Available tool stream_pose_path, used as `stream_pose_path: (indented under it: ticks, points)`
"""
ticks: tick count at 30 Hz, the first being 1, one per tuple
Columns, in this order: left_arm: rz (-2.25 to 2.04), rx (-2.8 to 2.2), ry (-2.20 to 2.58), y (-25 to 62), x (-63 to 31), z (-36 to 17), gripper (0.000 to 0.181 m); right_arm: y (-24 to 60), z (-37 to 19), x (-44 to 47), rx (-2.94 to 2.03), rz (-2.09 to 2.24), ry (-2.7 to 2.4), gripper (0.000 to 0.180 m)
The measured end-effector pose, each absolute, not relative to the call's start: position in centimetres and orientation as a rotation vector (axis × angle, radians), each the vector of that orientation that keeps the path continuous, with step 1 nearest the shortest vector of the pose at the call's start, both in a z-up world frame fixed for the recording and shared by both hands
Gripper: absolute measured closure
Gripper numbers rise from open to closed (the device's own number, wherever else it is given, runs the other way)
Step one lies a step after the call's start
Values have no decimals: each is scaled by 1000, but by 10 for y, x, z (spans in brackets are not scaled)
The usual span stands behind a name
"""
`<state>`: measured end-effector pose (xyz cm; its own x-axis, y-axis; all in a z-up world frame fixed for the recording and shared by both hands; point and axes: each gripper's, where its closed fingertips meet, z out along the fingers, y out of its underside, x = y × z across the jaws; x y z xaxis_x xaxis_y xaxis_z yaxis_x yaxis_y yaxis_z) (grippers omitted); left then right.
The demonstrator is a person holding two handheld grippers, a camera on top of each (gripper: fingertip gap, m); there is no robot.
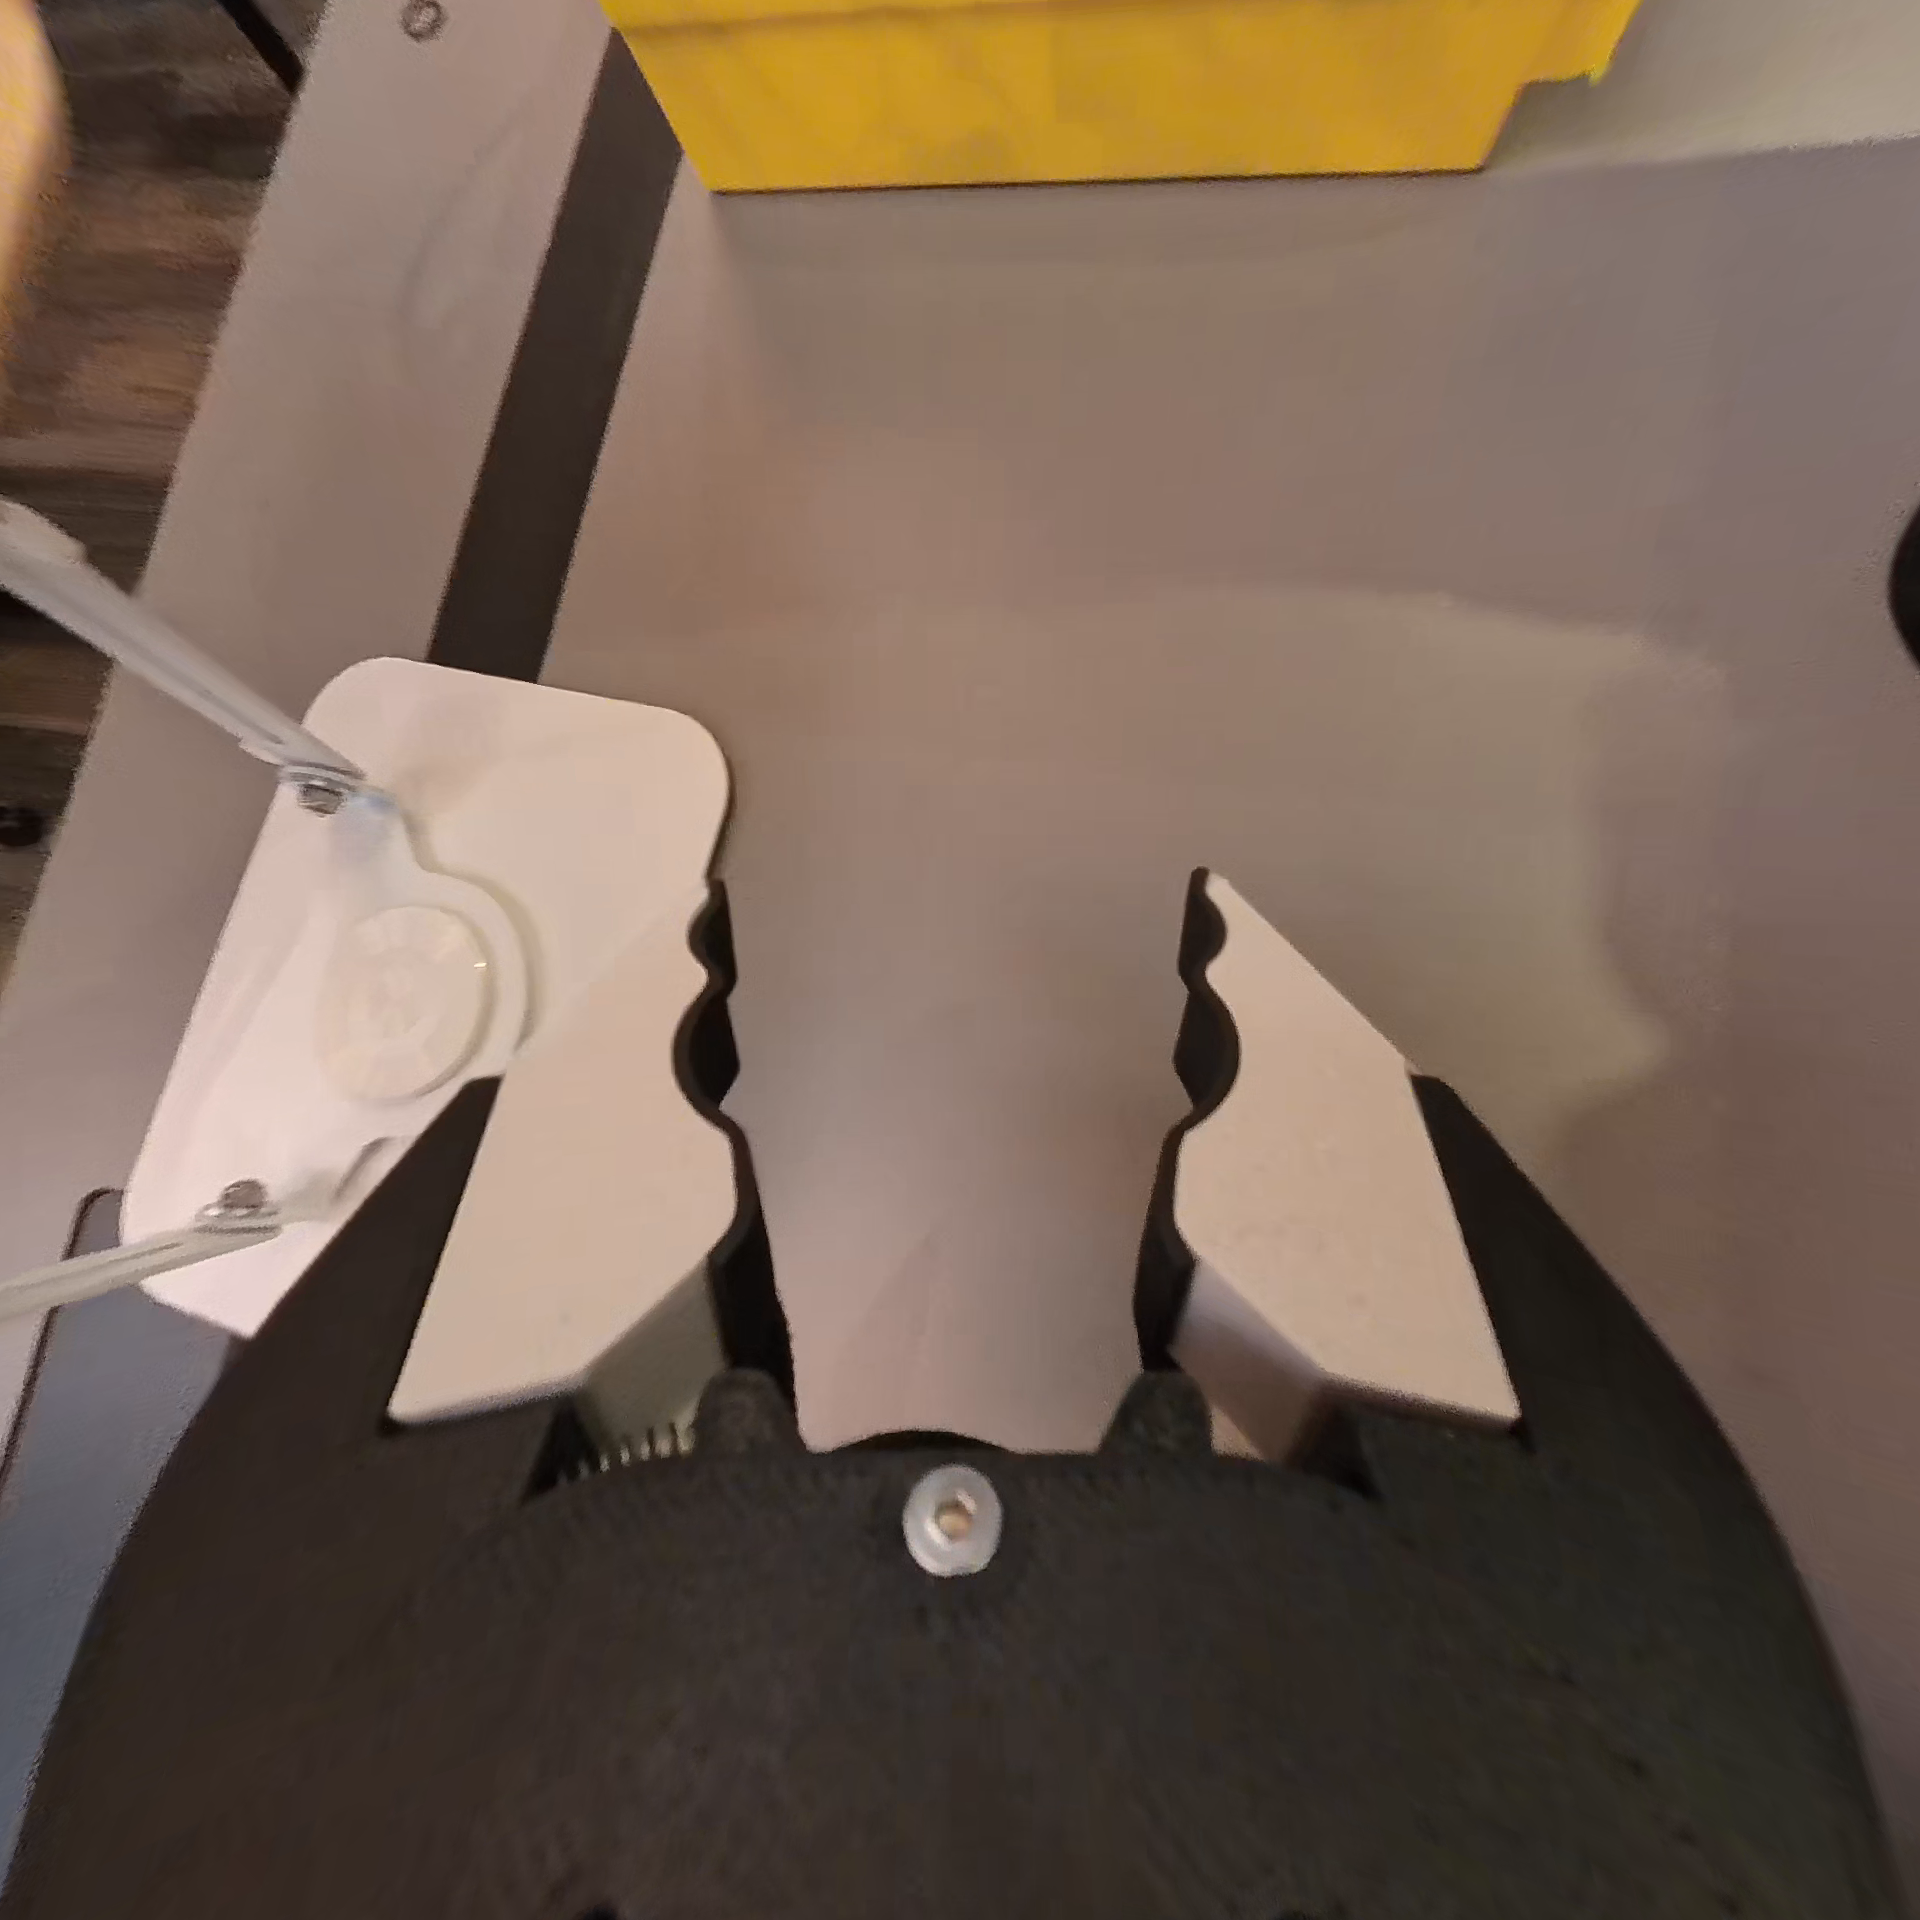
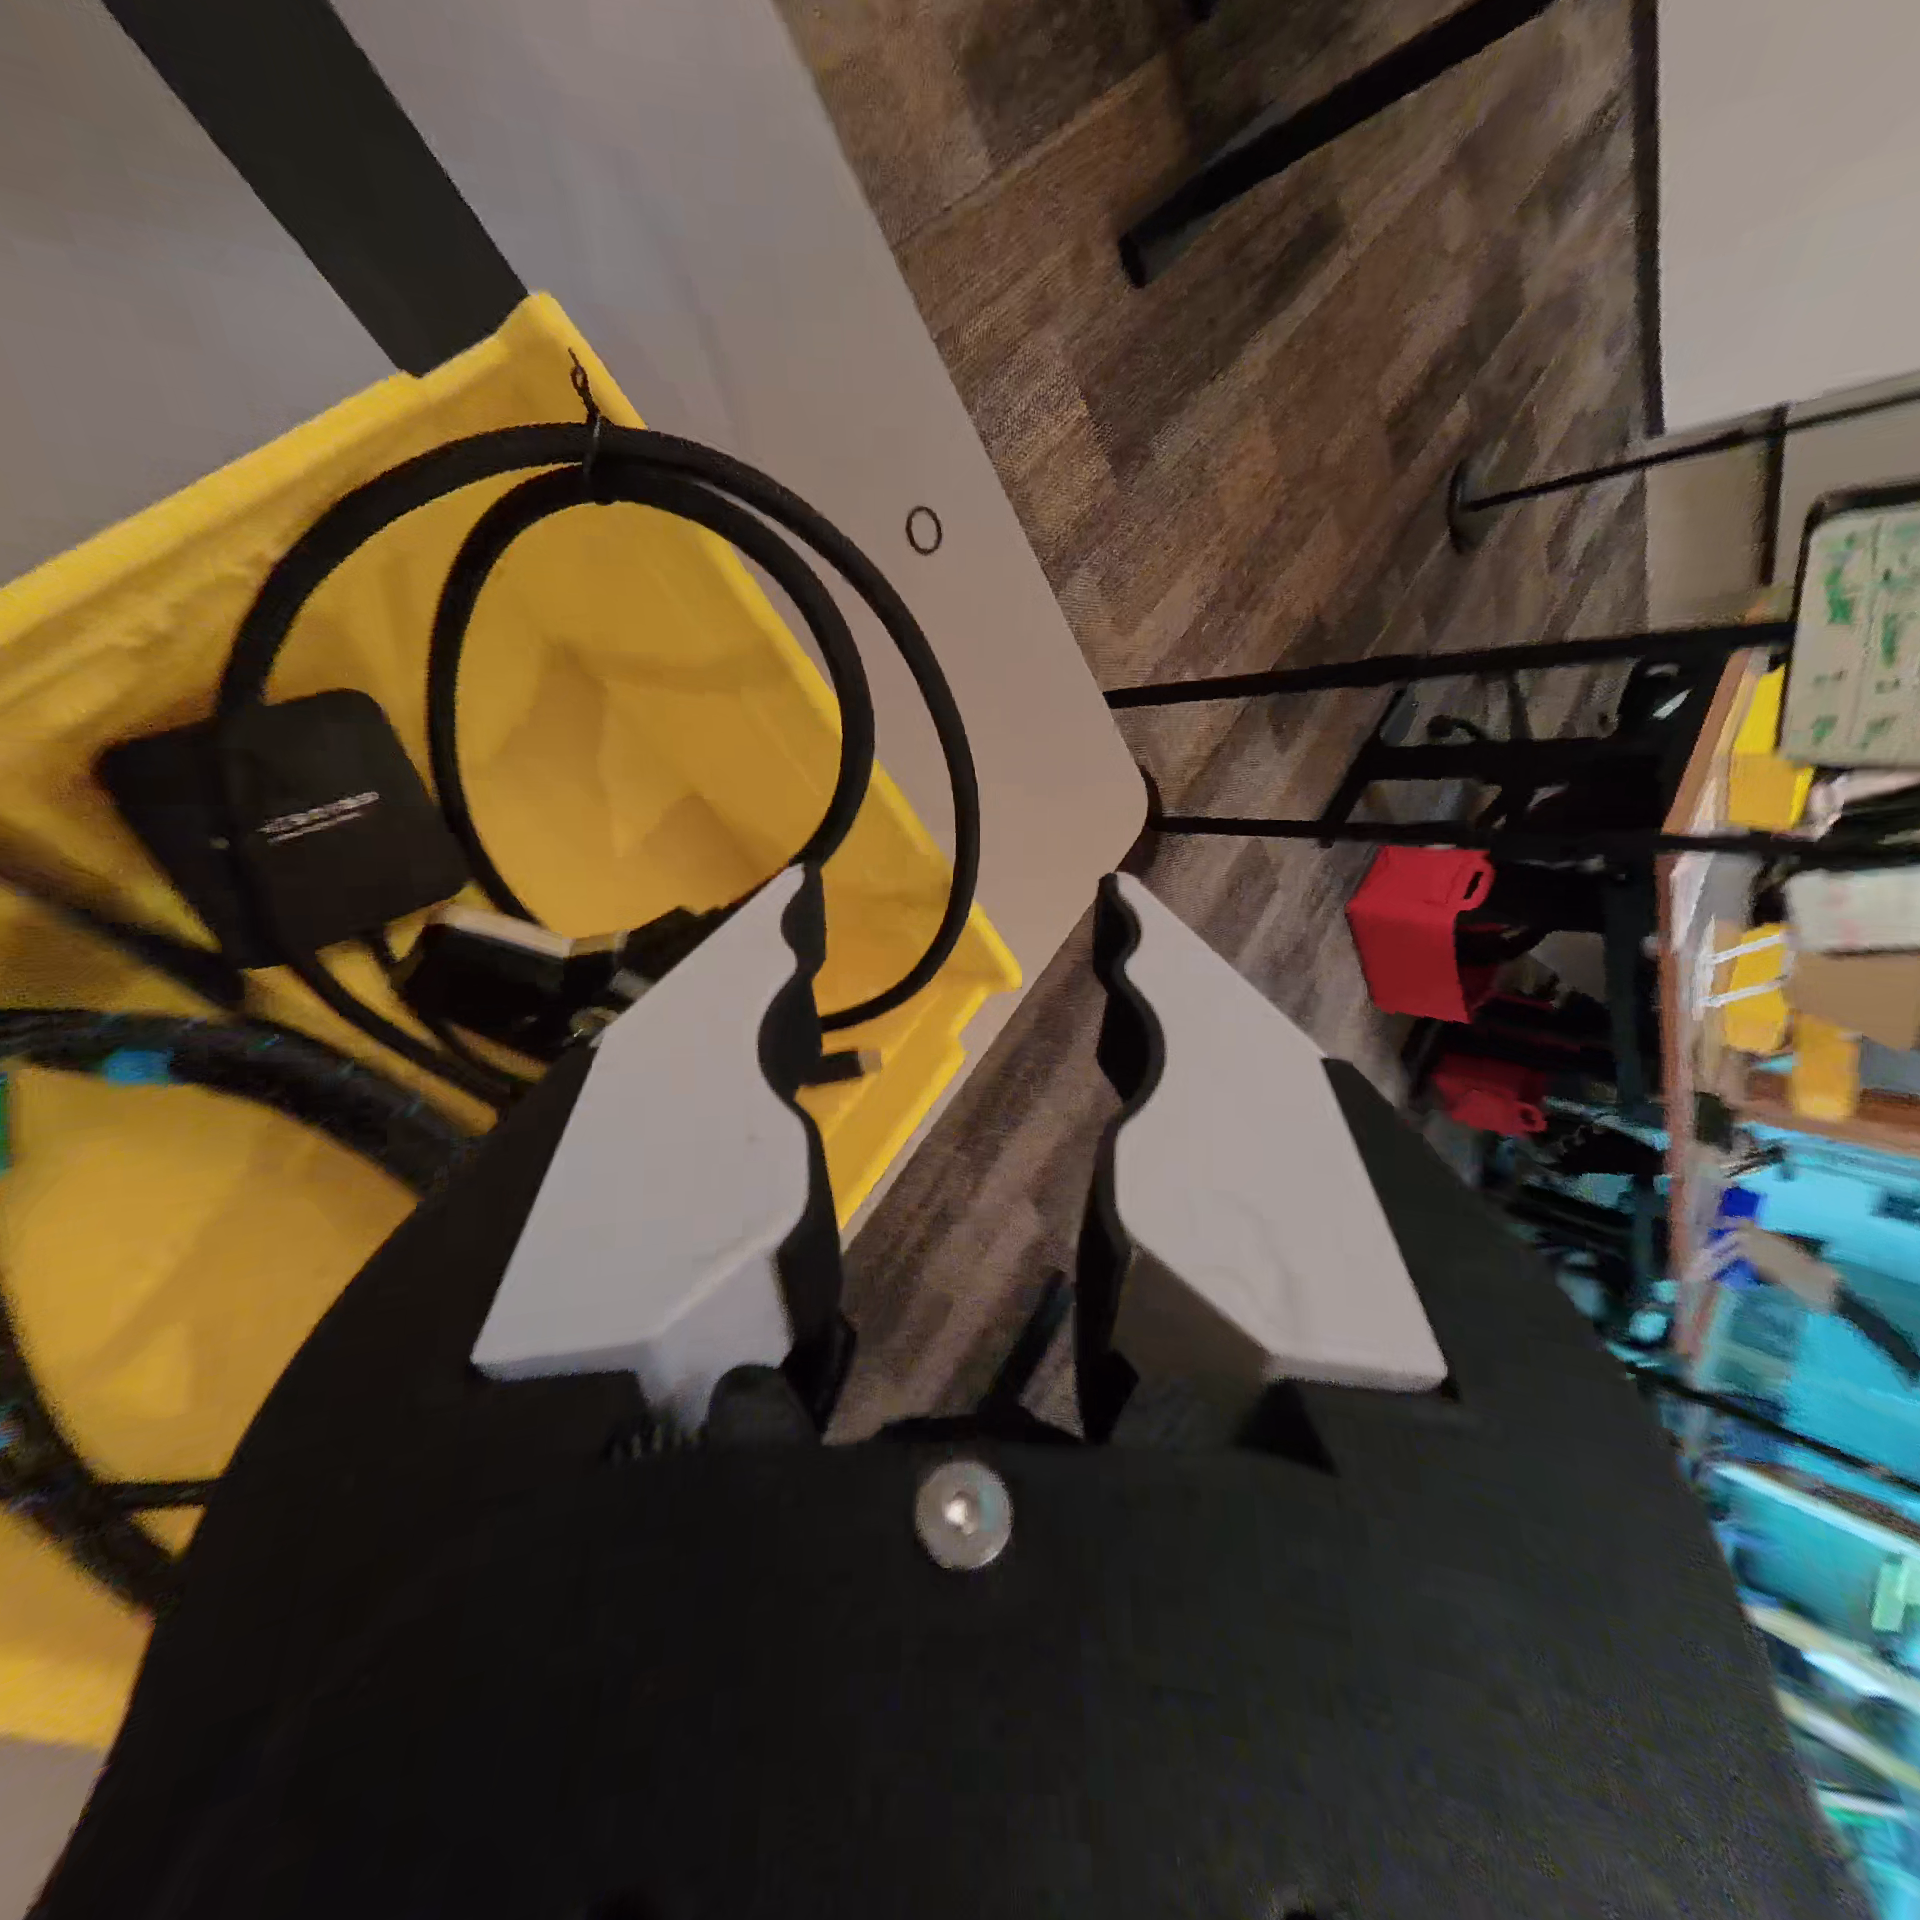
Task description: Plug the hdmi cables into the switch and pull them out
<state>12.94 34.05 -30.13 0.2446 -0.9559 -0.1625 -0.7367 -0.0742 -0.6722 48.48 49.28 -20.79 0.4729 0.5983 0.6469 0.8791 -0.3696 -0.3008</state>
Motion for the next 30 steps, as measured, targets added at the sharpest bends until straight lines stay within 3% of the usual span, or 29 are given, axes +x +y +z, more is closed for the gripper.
stream_pose_path:
  ticks: [1, 7, 10, 15, 18, 22, 30]
  points:
    - [-417, -1857, 1530, 342, 127, -294, 97, 481, -202, 494, -2118, -561, -1159, 129]
    - [-299, -1850, 1351, 359, 99, -241, 89, 393, -219, 564, -2313, -407, -866, 114]
    - [-185, -1878, 1282, 364, 60, -214, 82, 354, -236, 580, -2356, -264, -708, 132]
    - [-65, -1988, 1032, 360, -41, -179, 78, 318, -269, 602, -2394, -179, -519, 126]
    - [29, -2095, 865, 346, -116, -183, 76, 305, -291, 605, -2437, -127, -477, 129]
    - [89, -2231, 619, 309, -208, -203, 74, 301, -305, 593, -2415, -27, -474, 154]
    - [169, -2439, 228, 244, -340, -282, 66, 312, -331, 579, -2432, -24, -452, 159]
